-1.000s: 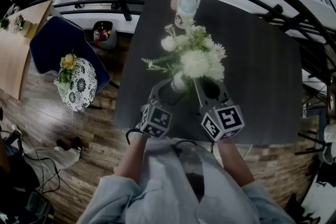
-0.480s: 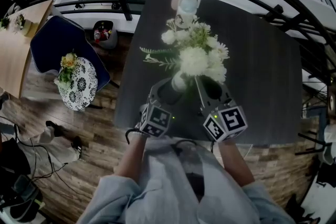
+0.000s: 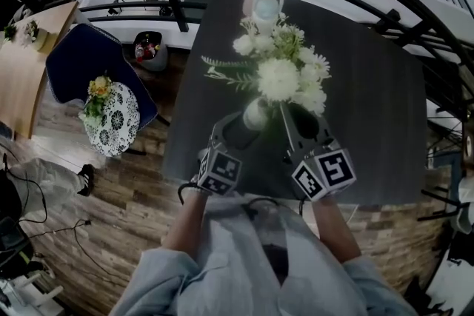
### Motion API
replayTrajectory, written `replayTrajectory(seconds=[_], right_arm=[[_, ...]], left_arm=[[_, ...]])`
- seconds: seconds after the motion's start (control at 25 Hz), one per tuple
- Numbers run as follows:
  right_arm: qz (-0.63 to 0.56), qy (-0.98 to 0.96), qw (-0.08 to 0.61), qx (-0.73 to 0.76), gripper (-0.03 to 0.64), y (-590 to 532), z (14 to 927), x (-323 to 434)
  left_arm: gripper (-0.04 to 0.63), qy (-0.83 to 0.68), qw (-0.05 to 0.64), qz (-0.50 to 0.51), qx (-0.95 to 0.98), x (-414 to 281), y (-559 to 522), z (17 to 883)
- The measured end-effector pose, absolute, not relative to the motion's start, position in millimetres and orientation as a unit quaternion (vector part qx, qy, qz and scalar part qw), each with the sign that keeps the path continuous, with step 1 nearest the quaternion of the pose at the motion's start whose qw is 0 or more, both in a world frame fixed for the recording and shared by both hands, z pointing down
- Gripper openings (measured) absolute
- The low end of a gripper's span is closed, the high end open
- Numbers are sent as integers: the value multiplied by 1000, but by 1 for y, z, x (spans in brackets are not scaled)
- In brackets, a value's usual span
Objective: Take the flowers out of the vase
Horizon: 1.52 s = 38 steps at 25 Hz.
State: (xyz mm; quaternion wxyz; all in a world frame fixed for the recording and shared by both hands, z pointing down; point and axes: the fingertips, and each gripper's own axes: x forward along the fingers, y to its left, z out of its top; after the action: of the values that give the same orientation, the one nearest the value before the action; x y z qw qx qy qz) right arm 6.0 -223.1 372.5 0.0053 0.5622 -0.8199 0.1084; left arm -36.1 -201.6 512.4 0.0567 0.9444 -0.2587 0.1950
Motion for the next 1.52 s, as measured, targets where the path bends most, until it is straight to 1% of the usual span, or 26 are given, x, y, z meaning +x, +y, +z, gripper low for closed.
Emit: replayTrajectory(seconds=[0.32,0.56,0.68,0.8,1.0,1.24,1.52], right_arm=[[94,-826,-2,556,31,-222,350,8],[76,-833,-2,548,31,-223,340,8],[68,-834,-5,548,31,-223,334,10],[58,-835,-7,547,31,-222,329,9],[45,-837,-11,546,31,-222,323,9],[36,-837,-26,546,31,-218,312,7],[13,-834,-26,551,31,-217,294,12]], left_arm=[[273,-262,60,194,943,-37,-197,506],[196,-269,53,199,941,-45,-199,505],[125,-272,48,199,940,-49,-197,502],[68,-273,42,196,941,-53,-196,497],[-6,-279,33,194,940,-60,-194,492],[-8,-283,30,183,941,-68,-190,487],[-8,-293,34,174,939,-69,-189,473]])
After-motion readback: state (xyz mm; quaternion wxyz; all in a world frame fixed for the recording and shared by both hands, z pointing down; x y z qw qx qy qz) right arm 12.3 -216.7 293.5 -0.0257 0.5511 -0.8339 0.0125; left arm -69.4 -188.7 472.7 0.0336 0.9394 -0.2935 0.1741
